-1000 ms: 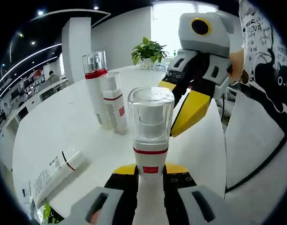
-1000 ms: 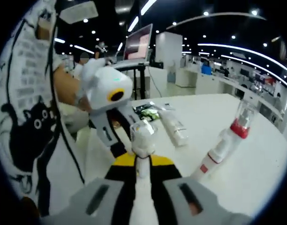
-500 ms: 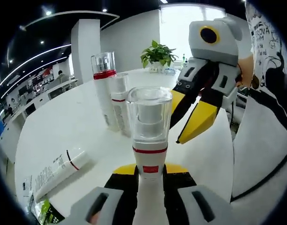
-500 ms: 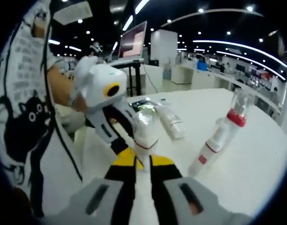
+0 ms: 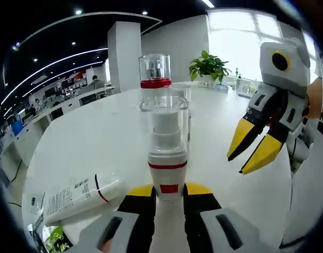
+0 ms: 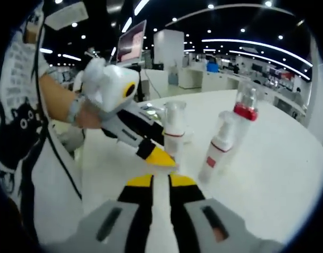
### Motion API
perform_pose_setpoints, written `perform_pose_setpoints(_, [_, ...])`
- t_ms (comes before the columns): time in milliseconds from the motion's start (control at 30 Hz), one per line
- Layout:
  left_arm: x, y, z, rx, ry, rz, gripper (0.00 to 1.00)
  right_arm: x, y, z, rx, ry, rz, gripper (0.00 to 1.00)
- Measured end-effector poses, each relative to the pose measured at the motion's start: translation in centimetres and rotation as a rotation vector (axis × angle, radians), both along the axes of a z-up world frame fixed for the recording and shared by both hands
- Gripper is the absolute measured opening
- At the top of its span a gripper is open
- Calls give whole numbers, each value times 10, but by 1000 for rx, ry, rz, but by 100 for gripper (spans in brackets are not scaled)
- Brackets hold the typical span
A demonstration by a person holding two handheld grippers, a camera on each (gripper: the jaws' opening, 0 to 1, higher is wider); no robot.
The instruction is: Arrange the skincare products in the storage area until every visible bottle or jar stands upright without overlapping.
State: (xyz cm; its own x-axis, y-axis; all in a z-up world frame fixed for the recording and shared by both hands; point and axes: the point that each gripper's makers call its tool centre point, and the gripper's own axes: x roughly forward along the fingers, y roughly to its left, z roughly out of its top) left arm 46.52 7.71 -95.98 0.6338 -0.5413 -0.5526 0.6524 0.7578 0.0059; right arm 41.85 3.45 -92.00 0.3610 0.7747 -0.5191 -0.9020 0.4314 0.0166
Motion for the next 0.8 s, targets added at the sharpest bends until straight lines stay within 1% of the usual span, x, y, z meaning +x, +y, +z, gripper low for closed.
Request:
perform_pose_setpoints(33, [1, 0, 0, 6, -6, 1, 19, 1, -1, 0, 0, 2, -4, 10])
perform_pose_setpoints(400, [14, -3, 1, -1, -2, 58, 19, 5, -11, -5, -5, 15, -44, 10])
perform_pose_setpoints(467, [17, -3, 1, -1, -2, 79, 19, 5, -10, -6, -5, 16, -49, 10])
perform_pose_setpoints(533, [19, -4, 1, 1, -15, 100, 19, 6, -10, -5, -4, 15, -48, 10])
perform_pose_setpoints(667, [23, -5, 1, -8, -17, 117, 20, 7, -7, -4, 0, 14, -43, 10])
perform_pose_setpoints(767, [23, -5, -3, 23, -10, 106, 20, 7, -7, -4, -3, 13, -44, 10])
perform_pose_setpoints(800, [22, -4, -5, 32, 3, 102, 20, 8, -8, -4, -4, 14, -45, 10])
